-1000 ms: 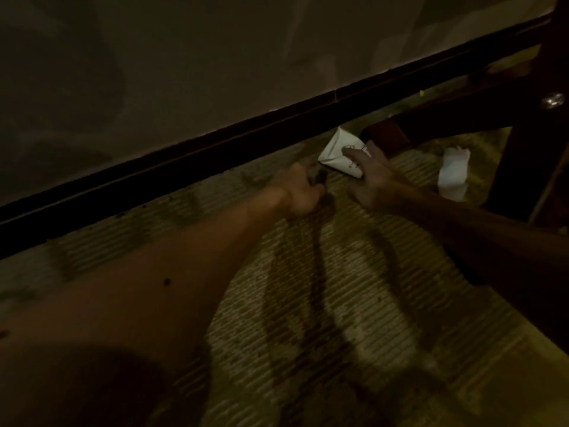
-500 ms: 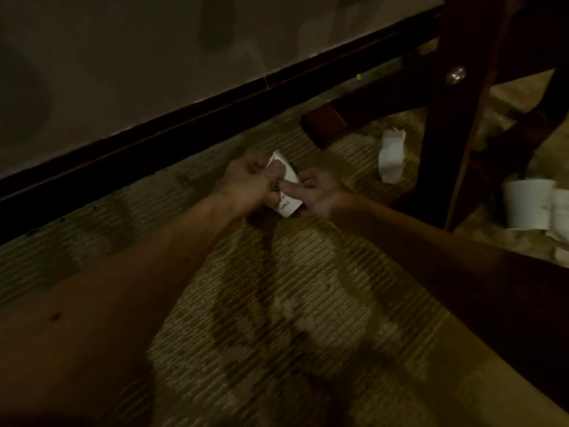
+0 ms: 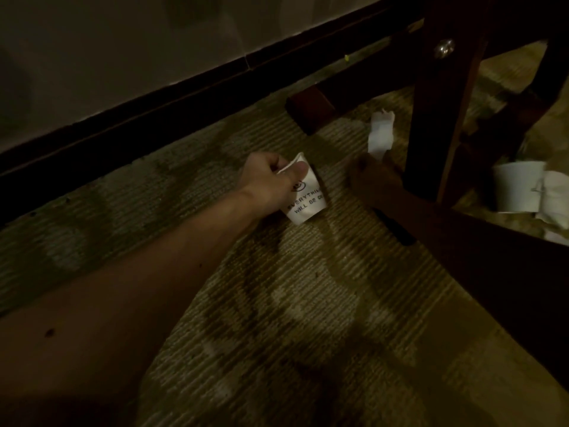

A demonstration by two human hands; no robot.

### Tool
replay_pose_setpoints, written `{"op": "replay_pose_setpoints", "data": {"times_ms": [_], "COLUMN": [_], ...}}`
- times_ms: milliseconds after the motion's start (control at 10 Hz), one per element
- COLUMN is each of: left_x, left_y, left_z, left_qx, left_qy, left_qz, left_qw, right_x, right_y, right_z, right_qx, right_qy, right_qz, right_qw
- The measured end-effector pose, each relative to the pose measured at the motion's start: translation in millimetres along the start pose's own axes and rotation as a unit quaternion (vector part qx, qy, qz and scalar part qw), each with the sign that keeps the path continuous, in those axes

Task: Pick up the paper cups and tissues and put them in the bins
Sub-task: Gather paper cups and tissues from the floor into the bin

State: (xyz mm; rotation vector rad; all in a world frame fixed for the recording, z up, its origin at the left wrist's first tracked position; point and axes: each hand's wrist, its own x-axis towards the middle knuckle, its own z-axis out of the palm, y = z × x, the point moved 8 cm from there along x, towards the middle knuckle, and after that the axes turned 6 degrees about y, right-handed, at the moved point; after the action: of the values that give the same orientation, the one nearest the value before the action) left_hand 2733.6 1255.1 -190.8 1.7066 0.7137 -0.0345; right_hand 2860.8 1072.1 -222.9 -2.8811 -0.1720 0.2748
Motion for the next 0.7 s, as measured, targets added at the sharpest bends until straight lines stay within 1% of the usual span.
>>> {"op": "replay_pose_setpoints", "data": {"times_ms": [100, 200, 300, 400, 500, 600, 700], "left_x": [2, 3, 1, -7, -30, -63, -103], "left_y": [-2, -4, -3, -2, 2, 13, 28], "left_z": [3, 2, -3, -6, -13, -27, -55], "left_qx": [-0.002, -0.016, -0.008, 0.092, 0.168, 0.206, 0.211], "left_qy": [0.002, 0.007, -0.008, -0.079, -0.161, -0.212, -0.219], "left_qz": [-0.003, -0.009, -0.021, 0.01, 0.052, 0.084, 0.077], "left_qw": [1.0, 1.0, 1.0, 0.993, 0.971, 0.951, 0.949], "right_x": [0, -20, -43, -64, -88, -122, -156], "right_y": [1, -9, -18, -25, -35, -64, -102], "right_z": [-1, -16, -14, -1, -5, -20, -43], "right_qx": [0.001, 0.025, 0.101, 0.284, 0.429, 0.52, 0.568], "right_qy": [0.028, 0.063, 0.06, -0.022, -0.118, -0.224, -0.293], "right_qz": [-0.022, -0.04, -0.026, 0.044, 0.14, 0.124, 0.071], "right_qw": [0.999, 0.997, 0.993, 0.958, 0.884, 0.815, 0.766]}}
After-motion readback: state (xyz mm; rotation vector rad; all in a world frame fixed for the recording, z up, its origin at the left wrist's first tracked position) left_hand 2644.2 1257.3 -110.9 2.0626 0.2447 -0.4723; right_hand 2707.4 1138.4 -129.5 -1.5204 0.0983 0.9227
